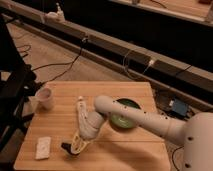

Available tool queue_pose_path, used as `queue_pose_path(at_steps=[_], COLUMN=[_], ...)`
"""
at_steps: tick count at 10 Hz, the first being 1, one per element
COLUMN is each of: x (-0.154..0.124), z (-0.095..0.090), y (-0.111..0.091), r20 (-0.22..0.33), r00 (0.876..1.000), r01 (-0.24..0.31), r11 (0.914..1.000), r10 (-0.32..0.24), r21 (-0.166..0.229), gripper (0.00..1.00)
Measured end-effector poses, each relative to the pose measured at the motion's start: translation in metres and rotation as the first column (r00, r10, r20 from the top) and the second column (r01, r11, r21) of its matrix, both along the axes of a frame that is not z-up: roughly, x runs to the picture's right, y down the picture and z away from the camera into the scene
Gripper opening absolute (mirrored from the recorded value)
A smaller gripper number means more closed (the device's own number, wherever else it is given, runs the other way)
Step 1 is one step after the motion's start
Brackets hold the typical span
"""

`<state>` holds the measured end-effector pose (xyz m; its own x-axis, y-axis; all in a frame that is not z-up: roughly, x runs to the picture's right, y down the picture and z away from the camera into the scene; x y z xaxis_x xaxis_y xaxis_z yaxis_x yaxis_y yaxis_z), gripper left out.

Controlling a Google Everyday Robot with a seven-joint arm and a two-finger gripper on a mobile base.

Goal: Knock the eraser over

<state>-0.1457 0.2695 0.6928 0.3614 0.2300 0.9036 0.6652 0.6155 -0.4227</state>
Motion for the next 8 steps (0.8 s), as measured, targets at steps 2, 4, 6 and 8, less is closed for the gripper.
queue_pose_path(at_steps=[2,4,6,8], x=[-0.014,-0.020,-0.013,-0.015], z=[0.017,0.029,0.039,0.038], y=[-0.026,-0.041,-0.052,-0.050], r20=[-0.016,-0.028,-0.055,-0.051], r00=[0.993,0.982,0.971,0.972], r01=[-0.120,-0.186,-0.229,-0.226], r11=[0.9927,0.9823,0.9719,0.9730], r10=[0.120,0.186,0.232,0.228], r21=[0.011,0.026,0.053,0.050], gripper=[0.00,0.00,0.00,0.12])
